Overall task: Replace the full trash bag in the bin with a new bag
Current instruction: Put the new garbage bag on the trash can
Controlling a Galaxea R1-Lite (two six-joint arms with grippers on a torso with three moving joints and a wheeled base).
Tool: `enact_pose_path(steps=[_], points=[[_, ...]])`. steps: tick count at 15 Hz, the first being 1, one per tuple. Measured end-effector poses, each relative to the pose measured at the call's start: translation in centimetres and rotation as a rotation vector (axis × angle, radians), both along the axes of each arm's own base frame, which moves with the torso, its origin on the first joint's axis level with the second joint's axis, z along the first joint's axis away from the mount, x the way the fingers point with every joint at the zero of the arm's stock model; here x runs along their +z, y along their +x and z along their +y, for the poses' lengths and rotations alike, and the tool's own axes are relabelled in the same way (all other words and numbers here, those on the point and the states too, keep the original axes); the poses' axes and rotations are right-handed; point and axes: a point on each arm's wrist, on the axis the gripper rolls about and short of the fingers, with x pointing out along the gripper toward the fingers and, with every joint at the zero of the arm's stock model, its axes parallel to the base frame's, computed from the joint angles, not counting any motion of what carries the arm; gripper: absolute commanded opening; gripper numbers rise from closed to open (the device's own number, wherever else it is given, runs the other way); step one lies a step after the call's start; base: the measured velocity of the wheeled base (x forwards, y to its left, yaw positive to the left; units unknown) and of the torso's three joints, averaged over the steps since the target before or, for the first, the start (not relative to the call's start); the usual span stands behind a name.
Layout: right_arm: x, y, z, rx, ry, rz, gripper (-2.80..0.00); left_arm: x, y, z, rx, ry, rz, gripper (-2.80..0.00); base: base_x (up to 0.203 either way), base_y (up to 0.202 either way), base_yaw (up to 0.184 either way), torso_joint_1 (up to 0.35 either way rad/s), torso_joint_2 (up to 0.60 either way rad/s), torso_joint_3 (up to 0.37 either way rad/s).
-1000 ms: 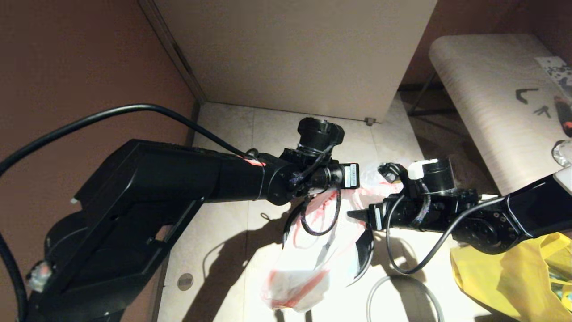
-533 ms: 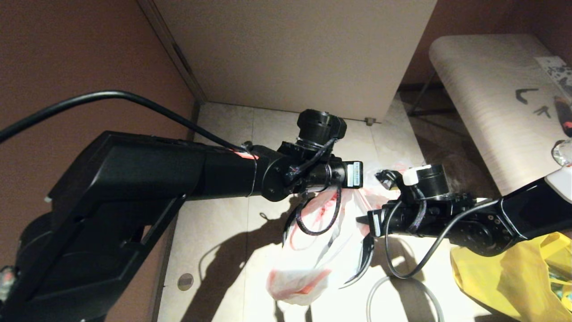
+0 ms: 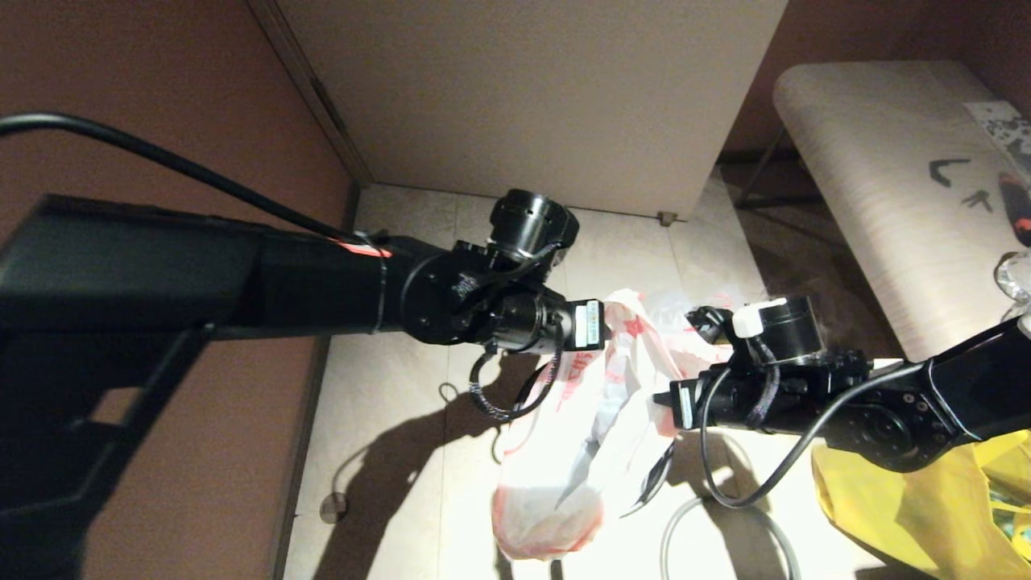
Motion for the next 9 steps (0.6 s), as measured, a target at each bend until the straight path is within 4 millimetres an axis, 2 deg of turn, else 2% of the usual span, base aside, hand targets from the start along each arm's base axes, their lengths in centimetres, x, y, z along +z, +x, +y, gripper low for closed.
enact_pose_path(steps=[3,5,7,9], points=[[0.5,0.1,0.4,-0.046,0.031,-0.025,-2.80,-0.7,-4.3,3.9,0.163,0.057,0.296,0.00,0.000,0.000,0.000,0.000,0.00,0.000],[0.7,0.4,0.7,-0.083,0.047,-0.045,-2.80,-1.7,-6.5,5.7,0.201,0.074,0.430,0.00,0.000,0.000,0.000,0.000,0.00,0.000],[1.2,0.9,1.0,-0.122,0.085,-0.117,-2.80,-2.7,-7.7,6.8,0.227,0.027,0.549,0.00,0.000,0.000,0.000,0.000,0.00,0.000],[1.5,1.4,1.4,-0.157,0.109,-0.195,-2.80,-3.3,-7.5,7.6,0.287,-0.040,0.598,0.00,0.000,0.000,0.000,0.000,0.00,0.000]])
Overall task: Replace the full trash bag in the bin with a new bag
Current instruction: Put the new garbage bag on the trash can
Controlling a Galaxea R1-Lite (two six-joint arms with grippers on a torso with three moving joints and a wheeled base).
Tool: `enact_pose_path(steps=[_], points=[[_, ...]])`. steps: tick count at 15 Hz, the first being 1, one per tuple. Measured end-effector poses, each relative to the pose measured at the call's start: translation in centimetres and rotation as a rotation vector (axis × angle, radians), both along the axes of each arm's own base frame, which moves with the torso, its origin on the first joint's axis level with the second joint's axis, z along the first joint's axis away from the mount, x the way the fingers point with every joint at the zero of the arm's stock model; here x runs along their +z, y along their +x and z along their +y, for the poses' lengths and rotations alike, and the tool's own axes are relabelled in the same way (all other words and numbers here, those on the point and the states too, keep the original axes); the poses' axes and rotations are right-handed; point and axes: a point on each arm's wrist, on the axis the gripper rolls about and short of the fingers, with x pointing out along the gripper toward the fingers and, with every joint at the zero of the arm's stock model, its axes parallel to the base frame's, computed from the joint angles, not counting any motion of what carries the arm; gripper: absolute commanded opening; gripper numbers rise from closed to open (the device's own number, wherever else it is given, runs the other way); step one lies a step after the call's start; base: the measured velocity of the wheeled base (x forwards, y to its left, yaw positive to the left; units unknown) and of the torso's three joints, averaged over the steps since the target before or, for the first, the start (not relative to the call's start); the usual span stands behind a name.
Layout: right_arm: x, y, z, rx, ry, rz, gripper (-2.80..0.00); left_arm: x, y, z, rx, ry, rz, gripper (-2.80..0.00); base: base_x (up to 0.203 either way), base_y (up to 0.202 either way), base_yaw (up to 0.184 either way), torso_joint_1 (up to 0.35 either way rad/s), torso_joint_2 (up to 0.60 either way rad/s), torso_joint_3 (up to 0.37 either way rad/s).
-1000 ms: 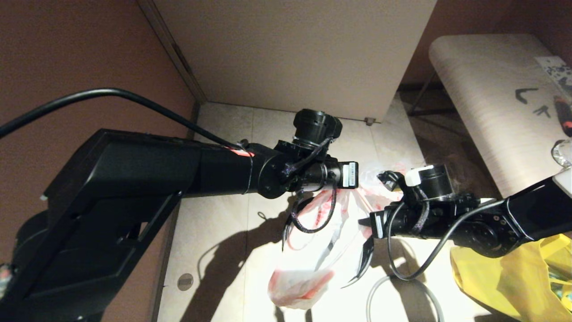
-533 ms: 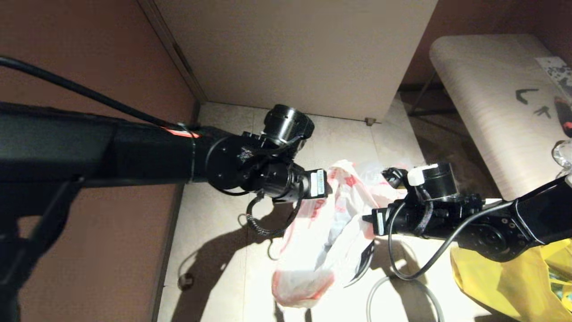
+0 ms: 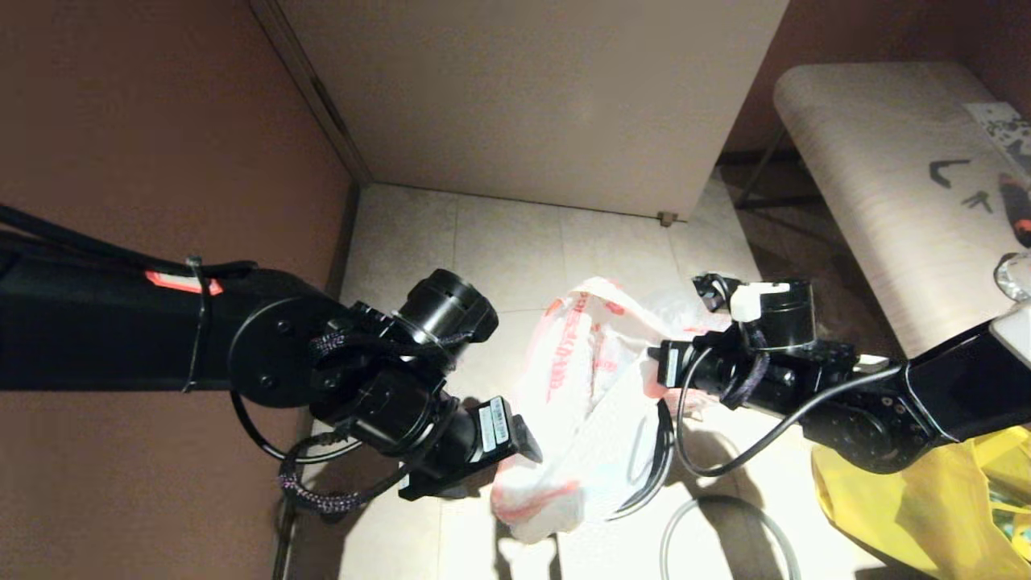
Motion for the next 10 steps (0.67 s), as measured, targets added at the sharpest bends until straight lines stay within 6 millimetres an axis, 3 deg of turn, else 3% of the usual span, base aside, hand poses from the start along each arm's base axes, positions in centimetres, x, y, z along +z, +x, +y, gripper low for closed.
enact_pose_path(steps=[5,10], points=[[-0.1,-0.3,1.2,-0.004,0.066,-0.018,-2.80,-1.0,1.8,1.5,0.146,-0.075,0.069,0.00,0.000,0.000,0.000,0.000,0.00,0.000],[0.3,-1.4,1.6,0.010,0.071,-0.025,-2.80,-3.0,2.9,0.9,0.166,-0.078,0.125,0.00,0.000,0.000,0.000,0.000,0.00,0.000]])
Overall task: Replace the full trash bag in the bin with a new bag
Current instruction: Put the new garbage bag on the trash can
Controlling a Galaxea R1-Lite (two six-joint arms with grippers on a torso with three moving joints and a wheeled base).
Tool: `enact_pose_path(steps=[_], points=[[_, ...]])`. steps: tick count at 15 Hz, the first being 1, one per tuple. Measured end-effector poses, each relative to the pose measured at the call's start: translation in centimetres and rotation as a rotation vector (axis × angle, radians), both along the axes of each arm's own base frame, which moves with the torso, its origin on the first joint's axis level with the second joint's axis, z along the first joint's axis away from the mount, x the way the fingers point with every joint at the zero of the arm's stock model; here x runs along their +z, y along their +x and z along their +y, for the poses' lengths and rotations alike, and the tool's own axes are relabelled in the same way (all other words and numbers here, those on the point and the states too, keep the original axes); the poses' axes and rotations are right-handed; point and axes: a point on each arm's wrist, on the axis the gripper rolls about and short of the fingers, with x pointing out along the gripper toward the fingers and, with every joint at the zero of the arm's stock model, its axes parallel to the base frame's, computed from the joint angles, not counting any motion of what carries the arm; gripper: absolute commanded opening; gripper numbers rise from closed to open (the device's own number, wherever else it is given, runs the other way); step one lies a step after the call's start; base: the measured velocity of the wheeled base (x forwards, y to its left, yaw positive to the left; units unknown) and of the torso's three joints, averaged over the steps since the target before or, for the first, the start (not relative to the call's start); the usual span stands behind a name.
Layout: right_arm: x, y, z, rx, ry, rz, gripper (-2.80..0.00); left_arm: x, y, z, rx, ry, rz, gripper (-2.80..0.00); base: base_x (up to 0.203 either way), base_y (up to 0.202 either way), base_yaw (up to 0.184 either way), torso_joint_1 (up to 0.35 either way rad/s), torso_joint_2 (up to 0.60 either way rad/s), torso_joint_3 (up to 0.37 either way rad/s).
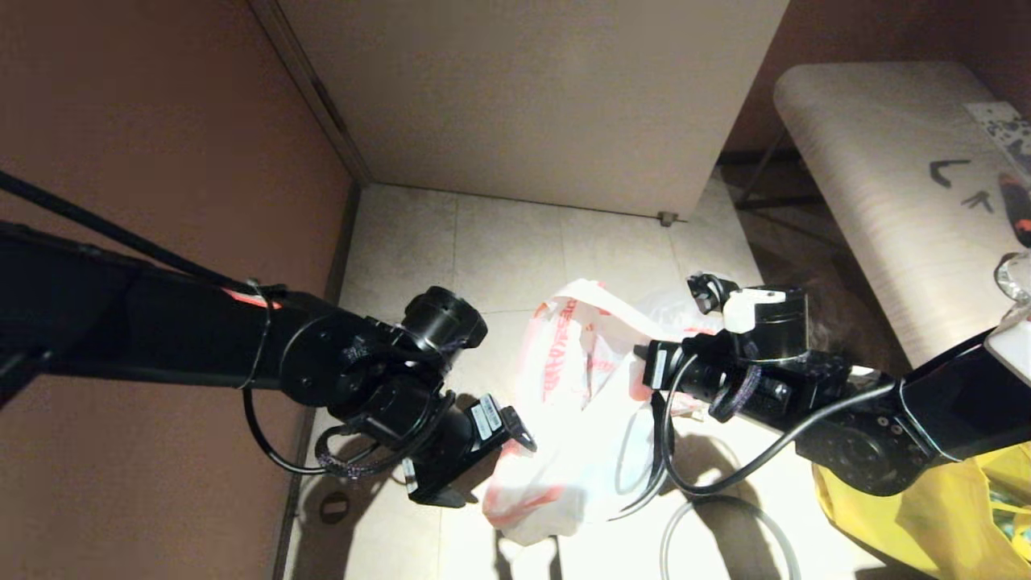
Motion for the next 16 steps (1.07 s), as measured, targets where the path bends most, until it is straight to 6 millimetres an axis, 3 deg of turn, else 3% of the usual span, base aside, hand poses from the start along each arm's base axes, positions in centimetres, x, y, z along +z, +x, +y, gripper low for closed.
enact_pose_path(steps=[12,13,16], points=[[0.3,-0.1,0.5,0.017,0.008,-0.046,-2.80,-4.5,1.0,-1.3,0.011,0.042,0.088,0.00,0.000,0.000,0.000,0.000,0.00,0.000],[0.3,-0.1,0.5,0.017,0.007,-0.045,-2.80,-4.7,1.1,-1.6,0.007,0.039,0.082,-2.80,0.000,0.000,0.000,0.000,0.00,0.000],[0.3,-0.1,0.6,0.019,0.007,-0.046,-2.80,-5.3,1.0,-2.4,-0.012,0.044,0.081,-2.80,0.000,0.000,0.000,0.000,0.00,0.000]])
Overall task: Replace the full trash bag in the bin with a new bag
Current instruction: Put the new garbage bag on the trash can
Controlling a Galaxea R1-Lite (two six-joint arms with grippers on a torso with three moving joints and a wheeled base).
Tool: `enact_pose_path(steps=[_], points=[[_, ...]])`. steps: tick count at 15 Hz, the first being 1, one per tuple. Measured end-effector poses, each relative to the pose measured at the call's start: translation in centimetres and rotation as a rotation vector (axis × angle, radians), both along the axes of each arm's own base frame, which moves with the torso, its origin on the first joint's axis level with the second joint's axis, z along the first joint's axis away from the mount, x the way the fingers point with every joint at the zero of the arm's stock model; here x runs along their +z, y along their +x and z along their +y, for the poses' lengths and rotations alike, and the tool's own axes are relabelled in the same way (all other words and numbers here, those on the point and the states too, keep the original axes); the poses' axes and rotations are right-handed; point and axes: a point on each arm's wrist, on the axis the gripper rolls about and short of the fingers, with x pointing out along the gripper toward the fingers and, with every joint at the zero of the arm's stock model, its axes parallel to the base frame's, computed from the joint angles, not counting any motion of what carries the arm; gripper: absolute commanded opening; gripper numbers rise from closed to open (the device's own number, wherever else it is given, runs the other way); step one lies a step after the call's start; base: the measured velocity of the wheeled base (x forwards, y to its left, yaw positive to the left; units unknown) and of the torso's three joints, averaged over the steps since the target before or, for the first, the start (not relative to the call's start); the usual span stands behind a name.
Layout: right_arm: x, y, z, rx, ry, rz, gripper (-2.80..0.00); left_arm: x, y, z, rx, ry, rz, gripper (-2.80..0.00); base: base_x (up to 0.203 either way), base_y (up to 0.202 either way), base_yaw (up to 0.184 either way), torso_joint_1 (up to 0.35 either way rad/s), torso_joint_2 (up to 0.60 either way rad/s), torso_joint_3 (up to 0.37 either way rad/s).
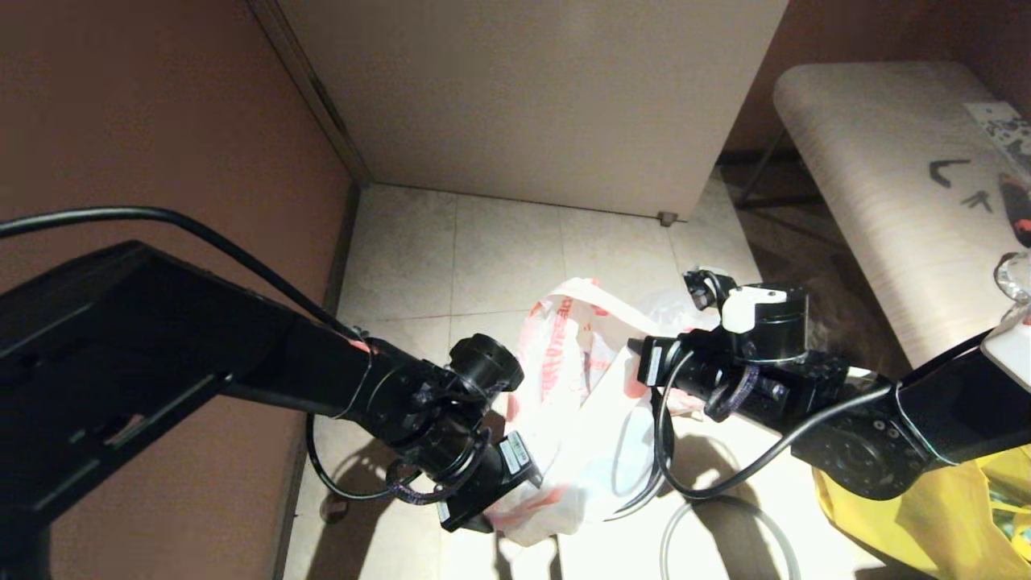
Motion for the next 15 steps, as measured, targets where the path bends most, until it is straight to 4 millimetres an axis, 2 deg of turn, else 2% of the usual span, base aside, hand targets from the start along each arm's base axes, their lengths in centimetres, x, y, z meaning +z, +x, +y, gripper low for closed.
enact_pose_path(steps=[6,9,12,15], points=[[-0.1,-0.4,-0.4,-0.015,-0.022,0.016,-2.80,-1.2,0.2,-1.2,-0.027,0.029,0.002,-2.80,0.000,0.000,0.000,0.000,0.00,0.000],[-1.7,-2.4,-1.9,-0.060,-0.196,0.096,-2.80,-0.6,1.2,-2.1,0.000,0.065,-0.121,-2.80,0.000,0.000,0.000,0.000,0.00,0.000],[-3.2,-4.6,-3.3,-0.071,-0.345,0.128,-2.80,0.6,1.0,-2.4,-0.029,0.051,-0.311,-2.80,0.000,0.000,0.000,0.000,0.00,0.000],[-5.9,-6.1,-4.2,-0.046,-0.443,0.209,-2.80,-1.0,0.4,-2.7,-0.074,0.125,-0.384,-2.80,0.000,0.000,0.000,0.000,0.00,0.000]])
